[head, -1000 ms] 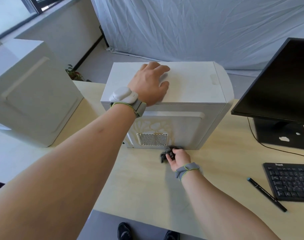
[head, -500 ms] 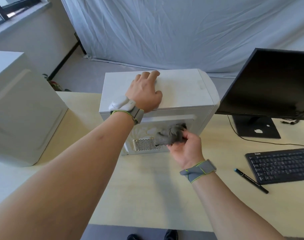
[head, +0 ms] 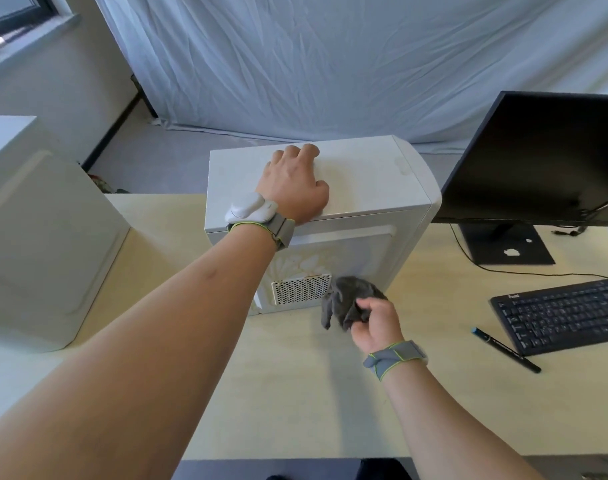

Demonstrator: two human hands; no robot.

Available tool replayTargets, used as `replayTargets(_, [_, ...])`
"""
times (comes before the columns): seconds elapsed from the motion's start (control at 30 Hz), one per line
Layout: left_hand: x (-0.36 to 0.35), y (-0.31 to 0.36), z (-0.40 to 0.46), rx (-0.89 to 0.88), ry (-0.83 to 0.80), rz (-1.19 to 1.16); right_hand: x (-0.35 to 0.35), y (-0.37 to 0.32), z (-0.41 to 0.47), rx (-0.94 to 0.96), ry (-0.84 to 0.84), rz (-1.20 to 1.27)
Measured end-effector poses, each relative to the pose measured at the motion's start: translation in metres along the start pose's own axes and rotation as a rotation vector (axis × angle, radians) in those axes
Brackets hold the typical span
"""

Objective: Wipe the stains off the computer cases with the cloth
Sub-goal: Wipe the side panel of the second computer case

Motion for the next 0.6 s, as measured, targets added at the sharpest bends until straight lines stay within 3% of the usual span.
replayTargets(0.17, [-0.001,-0.001,0.002,0.017,0.008,0.01,0.042,0.025,0.037,-0.118,0.159,-0.241])
replayTargets(0.47, [-0.001,-0.001,0.004,0.04,0.023,0.032,-0.012,0.028,0.048,-0.258,0.001,-0.23])
replayTargets(0.6, [-0.002,0.0,0.004,0.036,0.02,0.045,-0.037,0.019,0.028,-0.176,-0.064,-0.149])
Point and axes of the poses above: each hand's wrist, its own z-axis towards the middle knuckle, its own x-axis out of the back of the hand, y = z × x, the point moved 9 cm from there along z, towards the middle knuckle, and after that the axes turned 1 degree about x, right-handed, at the moved point
